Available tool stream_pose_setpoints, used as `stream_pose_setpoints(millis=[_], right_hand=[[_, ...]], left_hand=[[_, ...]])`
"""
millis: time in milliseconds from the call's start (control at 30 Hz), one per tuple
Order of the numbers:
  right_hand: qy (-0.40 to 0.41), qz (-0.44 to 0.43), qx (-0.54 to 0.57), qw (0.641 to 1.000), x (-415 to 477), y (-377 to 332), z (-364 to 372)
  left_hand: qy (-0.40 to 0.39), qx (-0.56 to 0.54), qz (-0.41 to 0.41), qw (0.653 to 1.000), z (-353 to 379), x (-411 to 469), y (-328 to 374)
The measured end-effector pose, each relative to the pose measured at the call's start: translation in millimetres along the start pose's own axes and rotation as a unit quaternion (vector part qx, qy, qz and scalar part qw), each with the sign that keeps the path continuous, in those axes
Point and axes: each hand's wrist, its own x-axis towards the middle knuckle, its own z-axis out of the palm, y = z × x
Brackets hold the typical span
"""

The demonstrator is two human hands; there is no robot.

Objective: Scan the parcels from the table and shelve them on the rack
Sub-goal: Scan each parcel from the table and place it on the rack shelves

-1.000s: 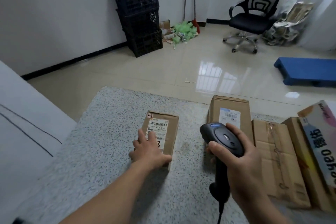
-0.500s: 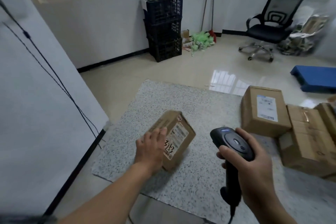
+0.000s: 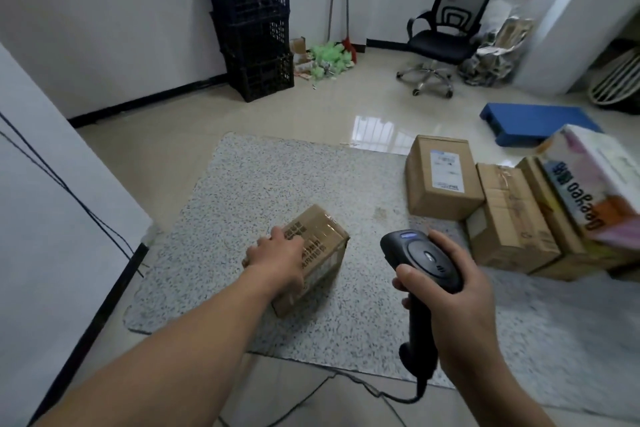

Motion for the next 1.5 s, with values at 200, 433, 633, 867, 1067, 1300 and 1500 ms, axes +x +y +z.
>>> stream_pose_setpoints(millis=[200, 433, 633, 867, 1067, 1300, 1500], right_hand=[[-0.010, -0.004, 0.001, 1.000, -10, -13, -5], [-0.085, -0.006, 0.033, 0.996, -24, -42, 1], [-0.164, -0.036, 0.071, 0.983, -45, -73, -3], [-0.256, -0.077, 0.086, 0.960, -85, -107, -29], [-0.311, -0.098, 0.091, 0.941, -121, -128, -46], [-0.353, -0.108, 0.076, 0.926, -150, -131, -49], [-0.377, -0.109, 0.071, 0.917, -171, -137, -44]], left_hand=[[0.051, -0.106, -0.044, 0.992, 1, -16, -17], [0.149, -0.379, -0.012, 0.913, -45, -68, -41], [0.269, -0.479, -0.016, 0.836, -81, -149, -45], [0.341, -0.524, -0.059, 0.778, -93, -253, -38], [0.382, -0.538, -0.084, 0.746, -86, -323, -35], [0.405, -0.569, -0.094, 0.710, -85, -376, -42], [0.415, -0.567, -0.106, 0.703, -86, -409, -52]])
